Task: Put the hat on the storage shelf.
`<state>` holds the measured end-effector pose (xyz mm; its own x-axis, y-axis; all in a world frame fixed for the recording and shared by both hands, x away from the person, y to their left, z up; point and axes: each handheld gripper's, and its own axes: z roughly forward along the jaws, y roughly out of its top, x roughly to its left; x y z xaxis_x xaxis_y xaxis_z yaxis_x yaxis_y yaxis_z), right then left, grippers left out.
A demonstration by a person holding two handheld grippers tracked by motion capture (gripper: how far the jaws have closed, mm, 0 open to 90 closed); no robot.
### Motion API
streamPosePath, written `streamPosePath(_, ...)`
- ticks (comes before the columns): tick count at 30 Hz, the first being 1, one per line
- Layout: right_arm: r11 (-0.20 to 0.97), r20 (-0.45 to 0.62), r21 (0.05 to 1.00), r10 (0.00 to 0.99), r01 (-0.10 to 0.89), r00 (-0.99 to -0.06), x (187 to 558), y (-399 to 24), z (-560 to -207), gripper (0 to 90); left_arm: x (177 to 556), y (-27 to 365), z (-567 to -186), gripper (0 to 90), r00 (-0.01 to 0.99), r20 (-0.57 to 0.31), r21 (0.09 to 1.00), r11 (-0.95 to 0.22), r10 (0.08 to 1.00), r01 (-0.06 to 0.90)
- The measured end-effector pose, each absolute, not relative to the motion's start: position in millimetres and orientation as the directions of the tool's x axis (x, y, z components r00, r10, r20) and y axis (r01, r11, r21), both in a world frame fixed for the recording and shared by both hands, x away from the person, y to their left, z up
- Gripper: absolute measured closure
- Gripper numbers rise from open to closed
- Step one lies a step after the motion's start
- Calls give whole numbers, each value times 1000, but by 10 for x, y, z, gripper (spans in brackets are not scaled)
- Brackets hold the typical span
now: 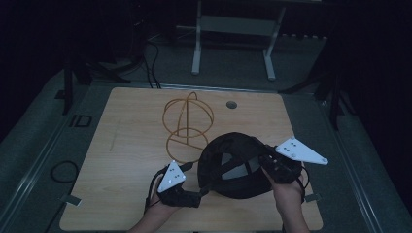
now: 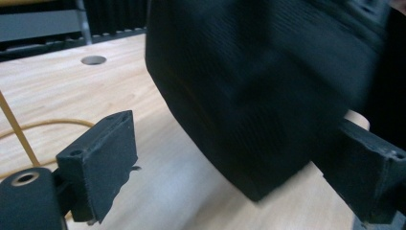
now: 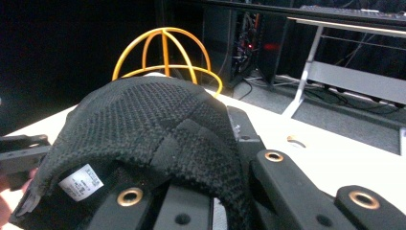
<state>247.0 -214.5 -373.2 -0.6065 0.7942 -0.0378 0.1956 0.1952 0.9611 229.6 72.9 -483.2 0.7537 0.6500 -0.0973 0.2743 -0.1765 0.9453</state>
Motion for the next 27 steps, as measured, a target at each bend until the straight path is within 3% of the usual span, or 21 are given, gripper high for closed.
streamPosePath(5, 198, -44, 963, 787, 185, -616, 2451, -2141, -3716, 887, 2345, 749, -4762, 157, 754, -92, 955, -157, 650, 252)
streamPosePath(11, 192, -31, 965, 763, 181, -645, 2446, -2164, -3724, 887, 2398, 739, -4674, 302, 762, -89, 959, -151, 642, 239)
streamPosePath(21, 225, -53, 958, 746, 177, -664, 2400, -2139, -3781, 886, 2378, 717, -4550, 850, 693, -86, 976, -79, 716, 203)
streamPosePath(27, 224, -50, 958, 744, 180, -666, 2350, -2161, -3803, 885, 2388, 672, -4490, 885, 684, -64, 975, -102, 726, 199)
